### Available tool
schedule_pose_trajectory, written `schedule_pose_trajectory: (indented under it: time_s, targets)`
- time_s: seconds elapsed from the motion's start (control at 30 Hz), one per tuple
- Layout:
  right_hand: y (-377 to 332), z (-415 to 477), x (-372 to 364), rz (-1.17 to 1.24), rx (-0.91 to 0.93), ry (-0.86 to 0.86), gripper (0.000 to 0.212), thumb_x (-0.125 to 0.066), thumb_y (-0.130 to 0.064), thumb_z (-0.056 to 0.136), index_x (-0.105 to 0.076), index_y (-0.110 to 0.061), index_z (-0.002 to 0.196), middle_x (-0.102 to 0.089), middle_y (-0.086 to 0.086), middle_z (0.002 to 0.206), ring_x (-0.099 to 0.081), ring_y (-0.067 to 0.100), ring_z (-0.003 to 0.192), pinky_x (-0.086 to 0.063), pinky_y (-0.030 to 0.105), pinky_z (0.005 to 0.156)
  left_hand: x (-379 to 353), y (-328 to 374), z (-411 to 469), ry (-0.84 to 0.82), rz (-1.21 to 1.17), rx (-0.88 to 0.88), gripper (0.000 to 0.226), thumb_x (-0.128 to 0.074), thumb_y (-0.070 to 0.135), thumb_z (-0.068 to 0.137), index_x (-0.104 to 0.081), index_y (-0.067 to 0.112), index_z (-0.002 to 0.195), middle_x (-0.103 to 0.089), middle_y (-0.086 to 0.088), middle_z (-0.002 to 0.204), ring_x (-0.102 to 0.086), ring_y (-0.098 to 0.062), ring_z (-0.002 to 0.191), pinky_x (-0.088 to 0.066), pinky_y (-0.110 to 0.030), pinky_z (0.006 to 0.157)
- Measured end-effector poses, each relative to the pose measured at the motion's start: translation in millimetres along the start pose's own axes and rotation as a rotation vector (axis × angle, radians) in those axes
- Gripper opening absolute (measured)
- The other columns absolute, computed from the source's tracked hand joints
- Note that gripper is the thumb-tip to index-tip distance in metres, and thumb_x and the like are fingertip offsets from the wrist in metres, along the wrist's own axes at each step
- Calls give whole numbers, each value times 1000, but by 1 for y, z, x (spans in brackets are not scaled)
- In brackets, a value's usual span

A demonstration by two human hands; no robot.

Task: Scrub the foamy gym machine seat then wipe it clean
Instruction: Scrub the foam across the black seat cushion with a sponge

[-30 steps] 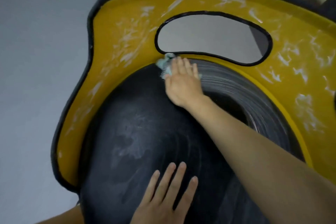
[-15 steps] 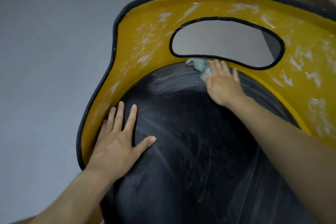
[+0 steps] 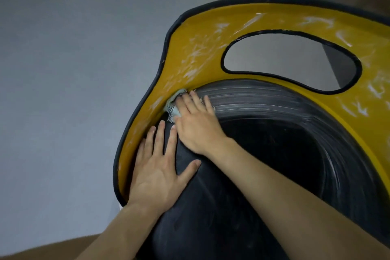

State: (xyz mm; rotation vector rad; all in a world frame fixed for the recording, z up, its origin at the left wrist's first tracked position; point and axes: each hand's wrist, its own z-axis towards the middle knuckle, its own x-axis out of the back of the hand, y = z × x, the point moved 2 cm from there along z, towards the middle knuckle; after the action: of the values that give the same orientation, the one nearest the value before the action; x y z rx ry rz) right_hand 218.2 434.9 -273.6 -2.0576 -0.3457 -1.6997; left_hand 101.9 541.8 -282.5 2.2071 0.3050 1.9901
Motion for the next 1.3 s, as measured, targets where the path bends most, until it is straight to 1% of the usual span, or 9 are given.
schedule_pose_trajectory:
  time_s: [0.17, 0.3, 0.47, 0.6, 0.9, 1.03, 1.17, 1.23, 1.3]
  targets:
    - [41, 2, 14, -75, 82, -67, 58, -18, -41, 109, -9, -22, 163, -5, -5, 171, 3, 15, 157, 5, 52, 125, -2, 1, -1, 15, 11, 2, 93, -7, 87, 87, 14, 33, 159, 18, 1, 168, 14, -18, 155, -1, -40, 126]
    - [133, -3, 29, 3, -249, 6, 58, -17, -37, 109, -6, -19, 163, -6, -2, 171, 0, 18, 157, -1, 53, 125, -1, 1, -2, 19, 11, 5, 94, -6, 88, 85, 14, 34, 159, 19, 3, 167, 17, -16, 154, 2, -37, 126]
    - [241, -99, 31, 75, -555, 194, 57, -28, -40, 107, -28, -12, 157, -35, 8, 160, -32, 28, 145, -24, 55, 116, -2, 1, -1, 12, 5, 14, 94, -4, 89, 84, 15, 35, 159, 20, 4, 167, 17, -16, 154, 1, -39, 126]
    - [262, -190, 20, 212, -753, 199, 59, -31, -36, 109, -22, -9, 160, -28, 14, 164, -26, 29, 150, -19, 44, 123, -2, 0, -1, 5, 5, 26, 93, -2, 89, 83, 16, 36, 158, 21, 4, 166, 17, -15, 154, 0, -39, 127]
    - [200, -325, -29, 206, -917, 339, 80, -21, -51, 96, -24, 0, 158, -24, 22, 164, -21, 35, 153, -15, 48, 125, 1, 2, -2, -5, -16, 31, 95, -4, 89, 83, 10, 35, 160, 12, 0, 169, 9, -19, 156, -3, -43, 127]
    - [133, -376, -74, -107, -944, 472, 75, -24, -50, 107, -42, 13, 143, -46, 39, 142, -46, 55, 128, -38, 66, 102, -2, 2, -1, 1, 1, 33, 97, -5, 90, 83, 6, 33, 161, 6, -3, 170, 4, -23, 156, -6, -45, 127]
    - [42, -386, -110, -353, -704, 359, 61, -20, -45, 106, -44, -4, 144, -43, 18, 149, -40, 35, 140, -30, 50, 108, -3, 1, 0, 28, 6, 32, 98, -12, 89, 84, -4, 30, 162, -4, -8, 169, -3, -27, 156, -8, -45, 126]
    - [12, -382, -118, -301, -637, 186, 51, -32, -40, 101, -56, -10, 134, -57, 13, 142, -55, 31, 129, -41, 51, 96, -5, 0, 0, 36, 18, 32, 97, -15, 89, 86, -5, 30, 162, -5, -9, 169, -4, -28, 155, -8, -45, 125]
    - [-7, -374, -115, -256, -574, 218, 35, -51, -39, 95, -65, -17, 117, -69, 5, 127, -68, 26, 112, -49, 49, 81, -6, -1, 0, 43, 32, 36, 96, -17, 89, 86, -4, 30, 162, -6, -9, 169, -6, -28, 155, -8, -45, 126]
